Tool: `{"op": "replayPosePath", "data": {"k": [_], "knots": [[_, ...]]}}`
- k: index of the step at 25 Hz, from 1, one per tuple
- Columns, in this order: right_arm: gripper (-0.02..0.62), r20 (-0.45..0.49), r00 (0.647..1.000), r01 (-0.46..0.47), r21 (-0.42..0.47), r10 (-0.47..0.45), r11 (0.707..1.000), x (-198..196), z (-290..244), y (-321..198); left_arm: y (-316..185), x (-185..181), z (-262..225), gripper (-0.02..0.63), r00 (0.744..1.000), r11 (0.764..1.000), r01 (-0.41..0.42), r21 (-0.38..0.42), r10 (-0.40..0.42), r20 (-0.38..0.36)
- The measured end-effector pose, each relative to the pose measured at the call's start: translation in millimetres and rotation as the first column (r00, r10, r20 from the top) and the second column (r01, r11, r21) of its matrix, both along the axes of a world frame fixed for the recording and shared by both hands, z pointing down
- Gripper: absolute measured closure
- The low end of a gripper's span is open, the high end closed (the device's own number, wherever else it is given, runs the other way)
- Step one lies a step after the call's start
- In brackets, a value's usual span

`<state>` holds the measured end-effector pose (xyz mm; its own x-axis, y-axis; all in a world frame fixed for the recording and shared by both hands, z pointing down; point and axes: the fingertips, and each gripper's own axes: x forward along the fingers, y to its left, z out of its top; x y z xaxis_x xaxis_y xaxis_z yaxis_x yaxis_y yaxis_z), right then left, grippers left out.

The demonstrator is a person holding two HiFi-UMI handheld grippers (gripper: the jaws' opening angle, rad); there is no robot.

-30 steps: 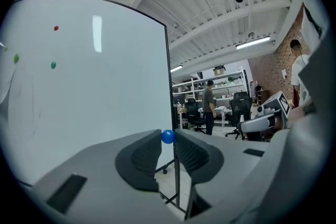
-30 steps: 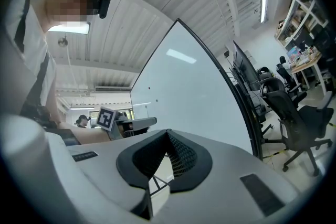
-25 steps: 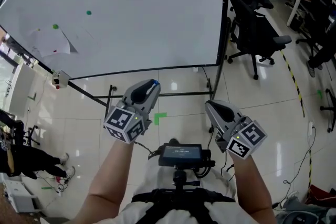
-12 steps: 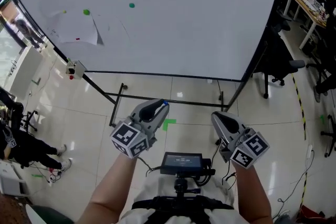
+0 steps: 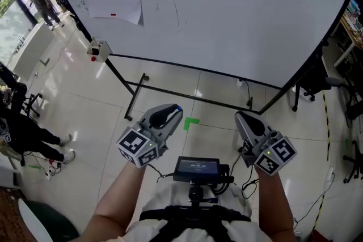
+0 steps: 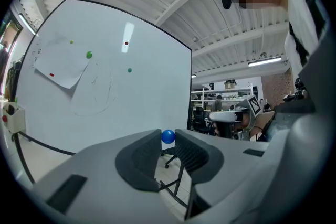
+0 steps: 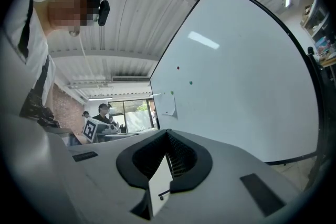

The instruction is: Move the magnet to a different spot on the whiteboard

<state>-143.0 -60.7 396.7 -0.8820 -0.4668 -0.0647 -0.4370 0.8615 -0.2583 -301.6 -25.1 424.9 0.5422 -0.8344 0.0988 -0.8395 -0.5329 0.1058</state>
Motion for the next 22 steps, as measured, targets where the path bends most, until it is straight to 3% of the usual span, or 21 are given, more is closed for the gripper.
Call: {"op": "replayPosePath", "data": {"k": [7, 22], "knots": [[0.566, -0.032, 0.999, 0.002, 0.008, -0.001, 1.000, -52.2, 10.1, 23.8, 23.4, -50.8, 5.6, 0.498, 1.000, 1.000, -0.008, 0.017, 0.009, -0.007], [0.566, -0.063, 0.998, 0.014, -0.002, -0.014, 1.000, -108.6, 30.0, 55.2, 52.7, -98.8, 20.8, 0.499, 0.996, 0.999, -0.045, 0.030, 0.047, -0.082]]}}
